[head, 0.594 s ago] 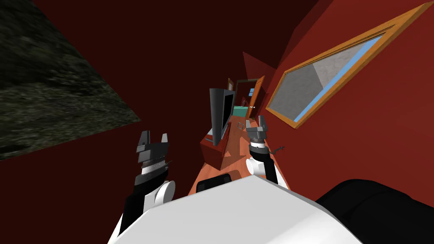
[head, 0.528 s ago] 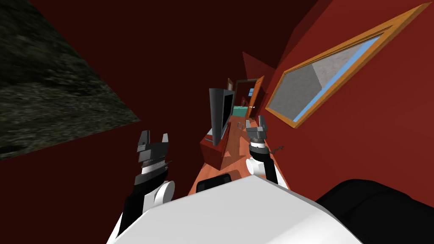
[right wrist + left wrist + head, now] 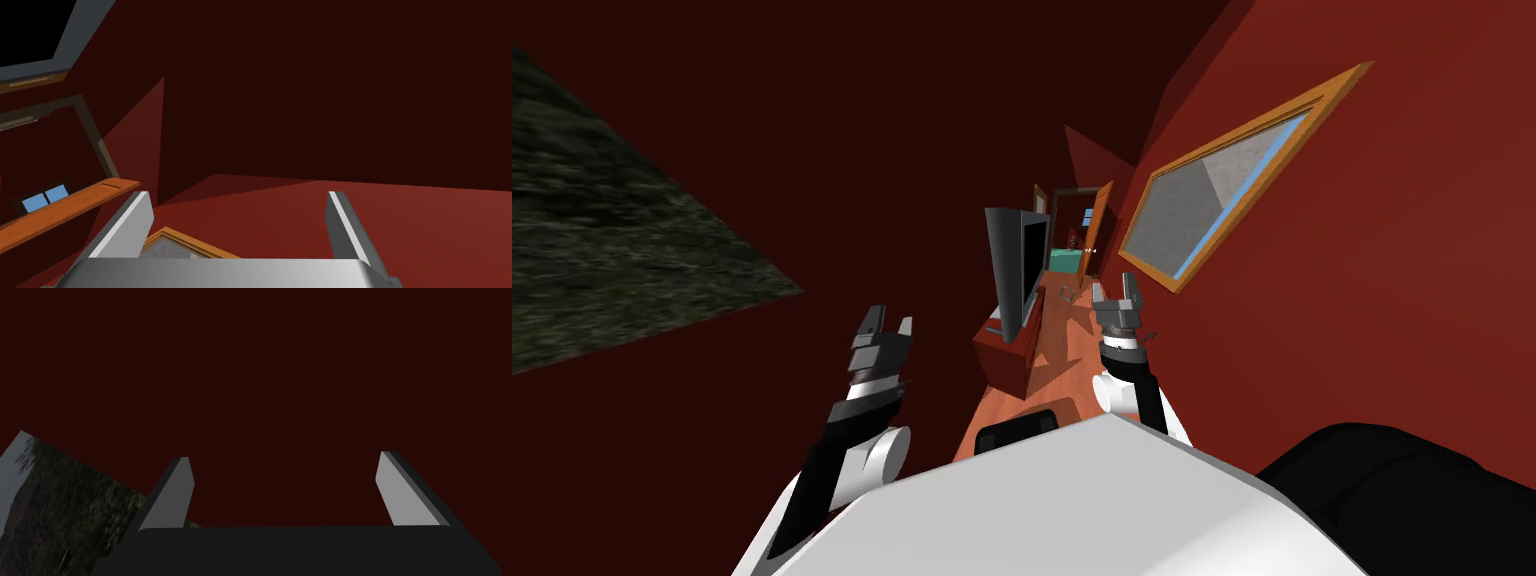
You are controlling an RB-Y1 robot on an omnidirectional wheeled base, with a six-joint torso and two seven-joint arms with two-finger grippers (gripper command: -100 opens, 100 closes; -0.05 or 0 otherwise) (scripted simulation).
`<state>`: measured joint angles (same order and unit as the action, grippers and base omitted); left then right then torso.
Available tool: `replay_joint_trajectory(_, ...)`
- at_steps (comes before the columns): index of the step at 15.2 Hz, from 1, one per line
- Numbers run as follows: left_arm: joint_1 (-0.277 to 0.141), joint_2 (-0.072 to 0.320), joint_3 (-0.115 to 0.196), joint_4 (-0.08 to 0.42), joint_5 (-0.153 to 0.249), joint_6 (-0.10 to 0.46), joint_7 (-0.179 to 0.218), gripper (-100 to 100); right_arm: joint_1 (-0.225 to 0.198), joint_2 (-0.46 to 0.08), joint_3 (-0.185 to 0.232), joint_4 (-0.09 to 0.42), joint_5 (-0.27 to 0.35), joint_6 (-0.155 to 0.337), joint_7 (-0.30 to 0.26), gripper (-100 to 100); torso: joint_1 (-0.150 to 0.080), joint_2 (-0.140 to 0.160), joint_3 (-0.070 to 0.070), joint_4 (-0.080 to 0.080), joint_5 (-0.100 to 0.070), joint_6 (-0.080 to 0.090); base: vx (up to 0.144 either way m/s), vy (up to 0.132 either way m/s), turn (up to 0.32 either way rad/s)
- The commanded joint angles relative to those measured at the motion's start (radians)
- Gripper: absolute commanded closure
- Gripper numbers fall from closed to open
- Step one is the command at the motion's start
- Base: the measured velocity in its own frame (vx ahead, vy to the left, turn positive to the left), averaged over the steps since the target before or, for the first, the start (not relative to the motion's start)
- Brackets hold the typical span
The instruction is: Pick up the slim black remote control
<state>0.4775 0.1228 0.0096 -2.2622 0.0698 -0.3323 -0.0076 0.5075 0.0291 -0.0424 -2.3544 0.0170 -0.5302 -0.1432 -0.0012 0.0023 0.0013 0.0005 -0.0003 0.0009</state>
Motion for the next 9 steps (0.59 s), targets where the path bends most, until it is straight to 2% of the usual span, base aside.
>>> replay_joint_trajectory(1,-0.01,0.015,0.015,0.001,-0.001,0.05,-0.002,-100,0.0,0.0,0.0,0.0,0.0,0.0,0.0,0,0.0,0.0,0.0,0.0,0.0,0.0,-0.029,-0.023,-0.202)
replay_joint_trajectory(2,-0.01,0.015,0.015,0.001,-0.001,0.052,-0.002,-100,0.0,0.0,0.0,0.0,0.0,0.0,0.0,0,0.0,0.0,0.0,0.0,0.0,0.0,-0.02,-0.012,-0.042)
replay_joint_trajectory(3,-0.026,0.032,0.036,0.012,-0.002,0.088,-0.004,-100,0.0,0.0,0.0,0.0,0.0,0.0,0.0,0,0.0,0.0,0.0,0.0,0.0,-0.001,-0.019,-0.021,-0.14)
replay_joint_trajectory(4,-0.026,0.032,0.036,0.012,-0.002,0.098,-0.004,-100,0.0,0.0,0.0,0.0,0.0,0.0,0.0,0,0.0,-0.001,0.0,0.0,0.0,0.0,-0.021,-0.021,-0.193)
replay_joint_trajectory(5,-0.042,0.047,0.059,0.025,-0.002,0.122,-0.007,-100,0.0,0.0,0.0,0.0,0.0,0.0,0.0,0,0.0,-0.001,0.0,0.0,0.0,0.0,-0.028,-0.025,-0.301)
replay_joint_trajectory(7,-0.042,0.047,0.059,0.025,-0.002,0.147,-0.007,-100,0.0,0.0,0.0,0.0,0.0,0.0,0.0,0,0.0,0.0,0.0,0.0,0.0,0.0,-0.024,-0.017,-0.145)
replay_joint_trajectory(8,-0.059,0.061,0.084,0.039,-0.002,0.186,-0.01,-100,0.0,0.0,0.0,0.0,0.0,0.0,0.0,0,0.0,-0.001,0.0,0.0,0.0,-0.001,-0.019,-0.025,-0.166)
replay_joint_trajectory(9,-0.059,0.061,0.084,0.039,-0.002,0.2,-0.01,-100,0.0,0.0,0.0,0.0,0.0,0.0,0.0,0,0.0,-0.001,0.0,0.0,0.0,0.0,-0.018,-0.026,-0.214)
